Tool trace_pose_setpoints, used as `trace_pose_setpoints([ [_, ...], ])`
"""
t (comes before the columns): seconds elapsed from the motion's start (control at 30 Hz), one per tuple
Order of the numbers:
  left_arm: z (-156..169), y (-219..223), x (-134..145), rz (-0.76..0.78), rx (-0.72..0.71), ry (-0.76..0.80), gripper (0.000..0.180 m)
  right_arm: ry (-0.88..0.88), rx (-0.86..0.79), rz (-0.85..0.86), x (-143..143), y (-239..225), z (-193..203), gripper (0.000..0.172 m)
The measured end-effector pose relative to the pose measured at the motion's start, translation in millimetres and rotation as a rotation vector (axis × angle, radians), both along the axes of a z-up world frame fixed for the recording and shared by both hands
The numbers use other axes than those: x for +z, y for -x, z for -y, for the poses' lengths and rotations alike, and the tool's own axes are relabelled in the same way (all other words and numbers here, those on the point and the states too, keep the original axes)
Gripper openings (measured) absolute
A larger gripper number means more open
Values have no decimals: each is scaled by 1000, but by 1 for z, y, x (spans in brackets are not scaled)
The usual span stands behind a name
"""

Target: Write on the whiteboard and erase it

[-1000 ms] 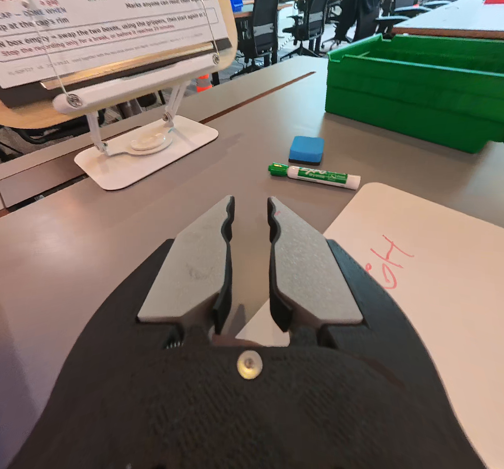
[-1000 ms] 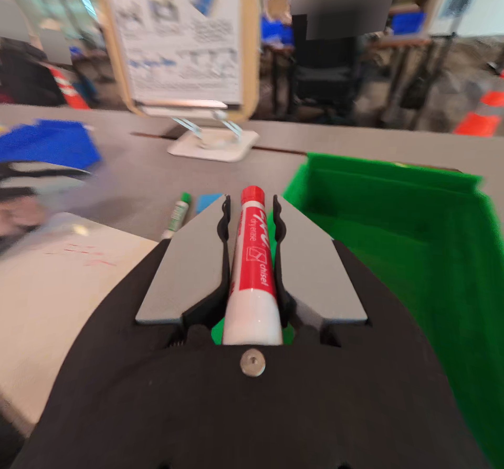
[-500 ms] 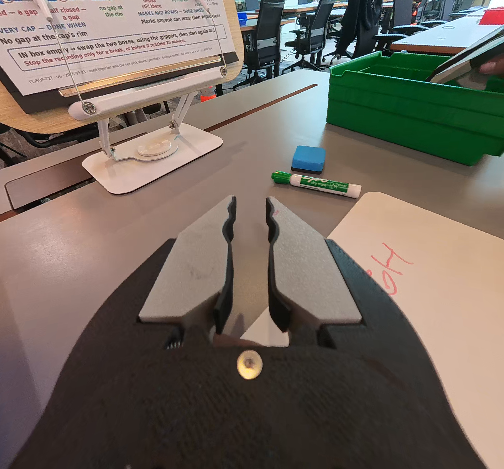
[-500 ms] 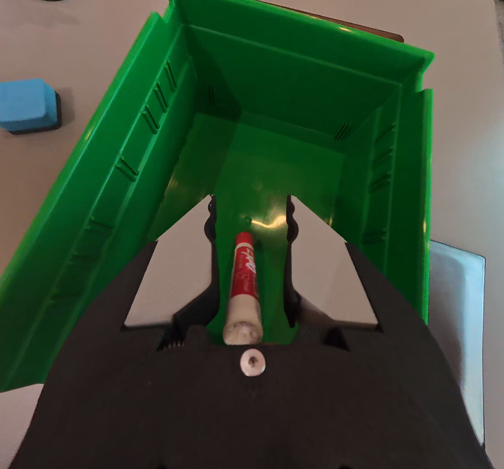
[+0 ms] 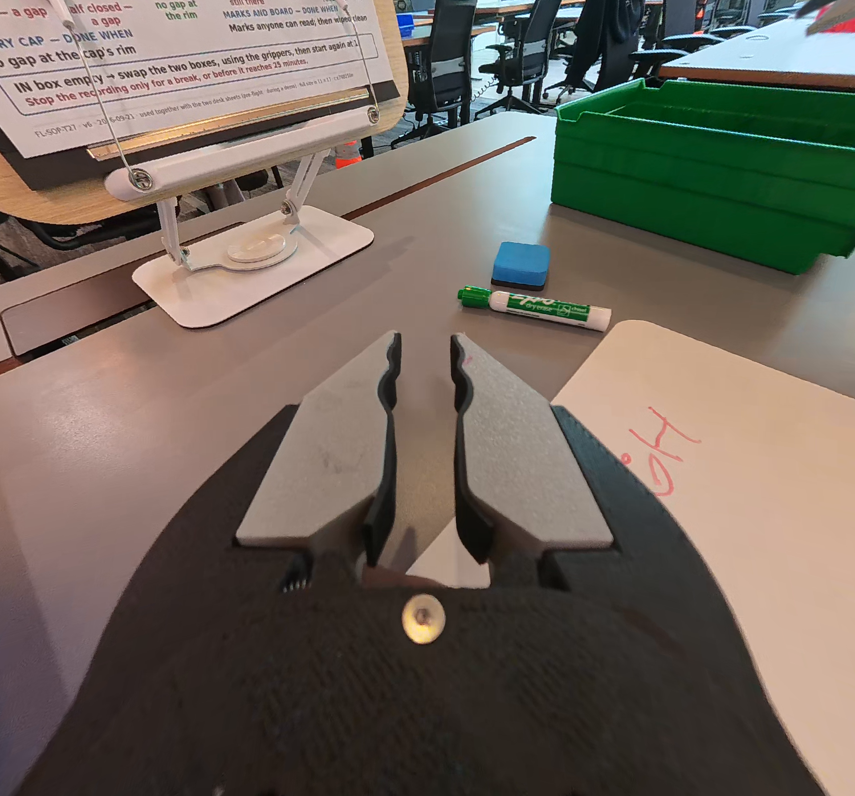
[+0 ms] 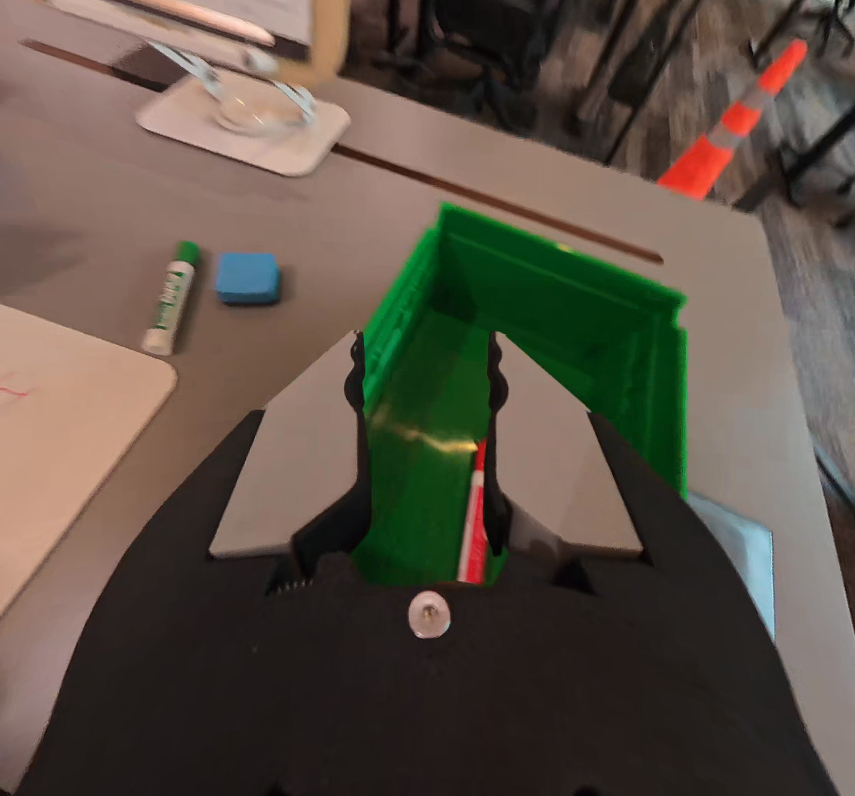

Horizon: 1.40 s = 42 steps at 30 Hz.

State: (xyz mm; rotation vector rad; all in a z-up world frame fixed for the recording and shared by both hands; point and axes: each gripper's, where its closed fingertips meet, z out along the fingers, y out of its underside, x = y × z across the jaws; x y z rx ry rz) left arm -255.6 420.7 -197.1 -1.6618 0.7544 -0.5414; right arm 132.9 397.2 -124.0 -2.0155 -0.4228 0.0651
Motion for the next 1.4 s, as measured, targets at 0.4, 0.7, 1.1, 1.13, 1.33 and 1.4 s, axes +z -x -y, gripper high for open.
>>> trace_pose_setpoints([
  [0.4,-3,1,-6,-34,12,-5,18,-70,369,139,-7,187,31,51],
  [0.7,-3,3,-4,-34,16,-12,18,127,210,61,-98,203,-58,67],
  [1.1,-12,21,3,35,53,39,17,243,413,-38,-111,222,-65,53],
  [1.13,-12,21,4,43,49,42,17,238,478,-47,-102,232,-50,53],
  [1.33,-6,11,1,6,22,21,17,351,788,80,-122,274,32,55],
  [1.4,-5,10,-1,-8,18,15,17,415,786,209,-150,267,43,60],
])
